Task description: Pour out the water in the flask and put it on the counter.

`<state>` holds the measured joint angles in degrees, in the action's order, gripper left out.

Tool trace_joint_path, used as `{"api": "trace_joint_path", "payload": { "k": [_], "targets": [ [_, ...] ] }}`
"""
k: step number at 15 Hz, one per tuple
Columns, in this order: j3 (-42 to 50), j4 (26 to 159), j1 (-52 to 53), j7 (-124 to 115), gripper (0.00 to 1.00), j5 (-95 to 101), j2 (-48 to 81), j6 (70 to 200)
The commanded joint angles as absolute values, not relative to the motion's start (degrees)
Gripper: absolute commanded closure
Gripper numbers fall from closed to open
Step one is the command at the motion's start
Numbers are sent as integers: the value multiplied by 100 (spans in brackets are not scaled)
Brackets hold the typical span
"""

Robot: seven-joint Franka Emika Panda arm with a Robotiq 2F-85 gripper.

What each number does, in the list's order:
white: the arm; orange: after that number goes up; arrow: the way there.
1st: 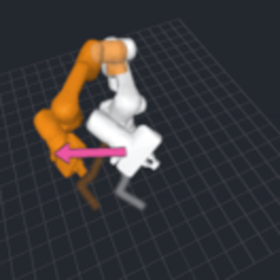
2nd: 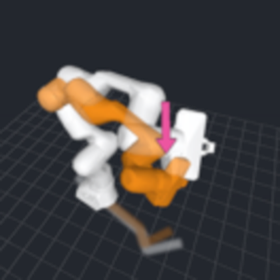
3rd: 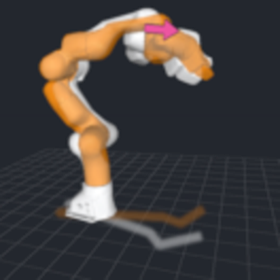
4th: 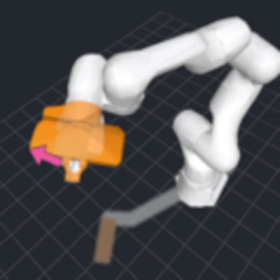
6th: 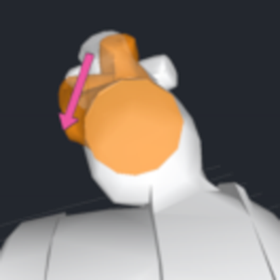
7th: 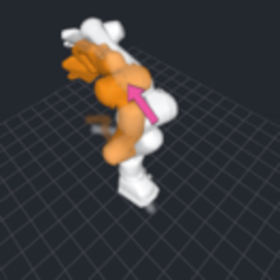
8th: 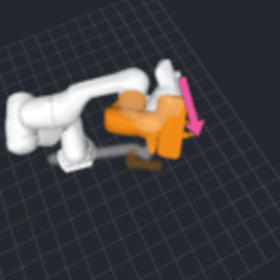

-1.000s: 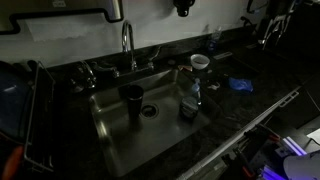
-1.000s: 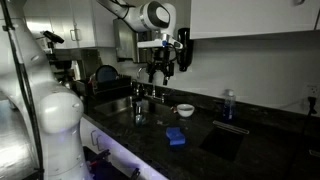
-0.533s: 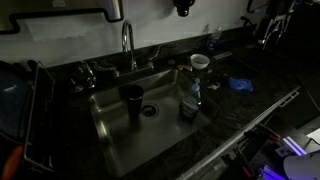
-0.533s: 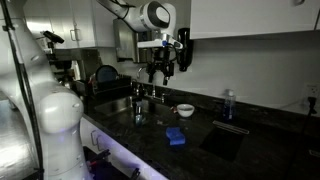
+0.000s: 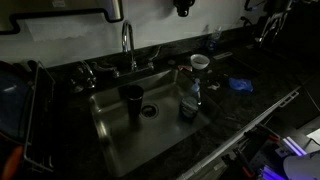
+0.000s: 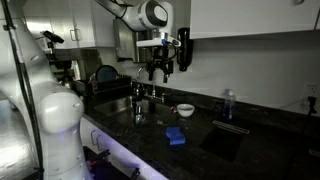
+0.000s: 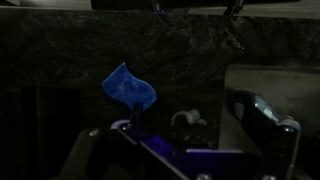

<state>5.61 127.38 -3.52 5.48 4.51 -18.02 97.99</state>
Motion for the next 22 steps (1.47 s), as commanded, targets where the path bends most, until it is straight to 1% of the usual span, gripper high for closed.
{"api": "trace_joint_path", "payload": {
  "k": [1,5,8,13,14,20,22],
  "targets": [
    [366,12650,-224,691,0,643,-1835,10188],
    [322,12797,-39,1108,0,549,-1929,10917],
    [310,12989,181,1414,0,131,-1913,11298],
    [91,13177,509,1759,0,27,-2017,11420],
    [128,12952,416,1528,0,44,-1847,11199],
    [54,13005,506,1610,0,45,-1920,11231],
    [98,12923,480,1582,0,-18,-1750,11412]
  ]
}}
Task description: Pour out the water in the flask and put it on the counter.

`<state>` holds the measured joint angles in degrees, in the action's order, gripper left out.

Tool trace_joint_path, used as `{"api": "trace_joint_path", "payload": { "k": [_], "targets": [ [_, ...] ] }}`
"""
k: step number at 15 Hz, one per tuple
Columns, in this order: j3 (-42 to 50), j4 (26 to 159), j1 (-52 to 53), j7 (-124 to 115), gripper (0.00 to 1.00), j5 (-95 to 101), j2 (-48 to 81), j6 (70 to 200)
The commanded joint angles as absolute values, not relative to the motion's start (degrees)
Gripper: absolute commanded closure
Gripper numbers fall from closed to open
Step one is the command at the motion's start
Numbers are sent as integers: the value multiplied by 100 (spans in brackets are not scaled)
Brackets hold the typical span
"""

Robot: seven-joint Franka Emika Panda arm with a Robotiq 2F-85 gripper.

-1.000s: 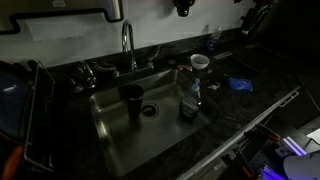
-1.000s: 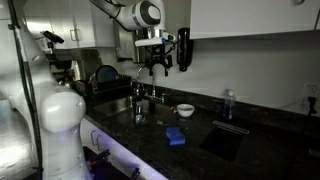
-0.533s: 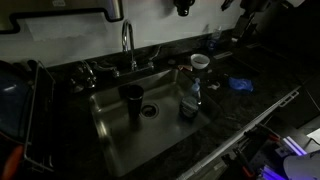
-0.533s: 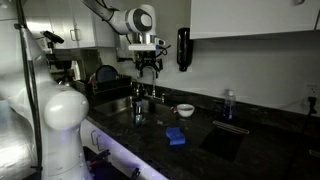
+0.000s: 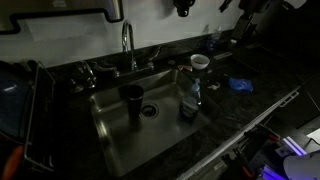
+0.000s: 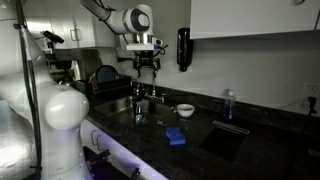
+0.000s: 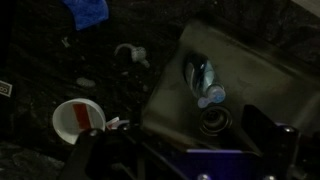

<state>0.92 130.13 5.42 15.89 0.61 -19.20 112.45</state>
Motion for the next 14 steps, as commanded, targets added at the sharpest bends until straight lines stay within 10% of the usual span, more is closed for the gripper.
{"api": "trace_joint_path", "payload": {
  "k": [1,14],
  "targets": [
    [92,12891,492,1550,0,-65,-1693,11489],
    [-550,12126,772,293,0,-774,-185,13216]
  ]
}}
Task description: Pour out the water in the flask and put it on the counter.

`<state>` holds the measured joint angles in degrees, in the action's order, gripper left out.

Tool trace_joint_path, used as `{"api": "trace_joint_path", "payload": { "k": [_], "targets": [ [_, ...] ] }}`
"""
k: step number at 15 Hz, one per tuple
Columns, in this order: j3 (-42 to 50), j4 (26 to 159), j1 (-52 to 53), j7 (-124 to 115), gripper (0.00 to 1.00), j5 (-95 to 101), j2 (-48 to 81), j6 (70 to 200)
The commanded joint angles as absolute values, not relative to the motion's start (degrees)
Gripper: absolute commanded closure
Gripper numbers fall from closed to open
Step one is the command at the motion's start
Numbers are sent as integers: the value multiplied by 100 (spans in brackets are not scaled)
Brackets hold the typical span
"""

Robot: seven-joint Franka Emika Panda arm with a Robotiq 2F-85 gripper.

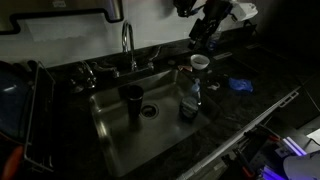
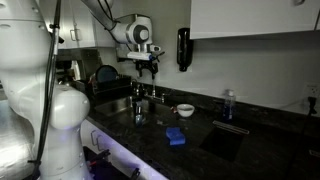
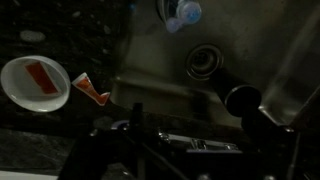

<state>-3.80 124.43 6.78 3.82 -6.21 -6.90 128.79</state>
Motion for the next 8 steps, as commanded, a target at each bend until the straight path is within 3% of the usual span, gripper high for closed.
{"api": "trace_joint_path", "payload": {
  "k": [1,8],
  "targets": [
    [-621,12049,820,294,0,-746,-42,13319],
    [-753,11568,822,599,0,-690,868,13711]
  ]
}}
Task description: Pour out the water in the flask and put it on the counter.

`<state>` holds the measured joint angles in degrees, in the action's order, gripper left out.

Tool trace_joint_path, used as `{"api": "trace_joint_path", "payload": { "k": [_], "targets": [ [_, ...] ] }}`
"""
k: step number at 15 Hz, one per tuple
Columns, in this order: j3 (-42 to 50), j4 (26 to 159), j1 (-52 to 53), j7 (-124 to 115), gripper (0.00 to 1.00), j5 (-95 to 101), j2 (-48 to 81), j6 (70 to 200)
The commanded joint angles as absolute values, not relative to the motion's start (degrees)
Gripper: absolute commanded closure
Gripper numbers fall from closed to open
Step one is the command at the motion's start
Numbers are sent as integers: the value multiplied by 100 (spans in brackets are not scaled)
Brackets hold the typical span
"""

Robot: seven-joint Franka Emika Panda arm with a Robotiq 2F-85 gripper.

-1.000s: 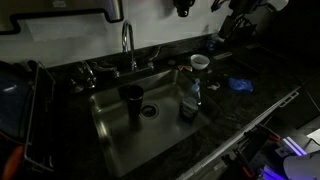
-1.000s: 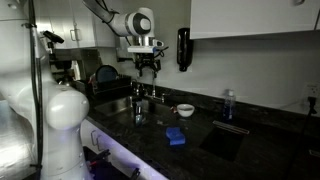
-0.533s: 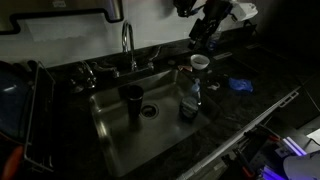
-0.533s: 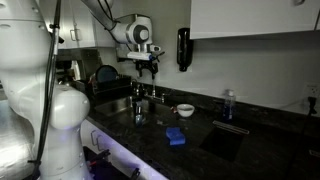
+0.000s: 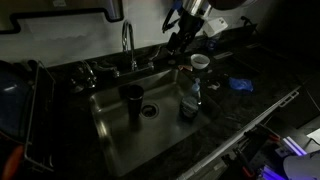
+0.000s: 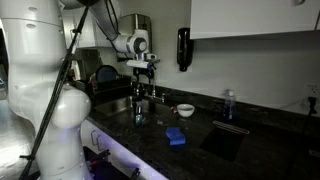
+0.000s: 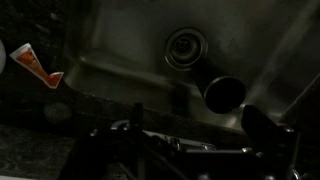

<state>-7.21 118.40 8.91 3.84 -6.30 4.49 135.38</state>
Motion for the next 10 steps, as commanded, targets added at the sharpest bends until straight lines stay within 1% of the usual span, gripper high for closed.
{"api": "trace_joint_path", "payload": {
  "k": [1,10],
  "targets": [
    [-759,11532,807,613,0,-748,978,13776],
    [-967,11395,878,507,0,-1022,1600,14410]
  ]
}}
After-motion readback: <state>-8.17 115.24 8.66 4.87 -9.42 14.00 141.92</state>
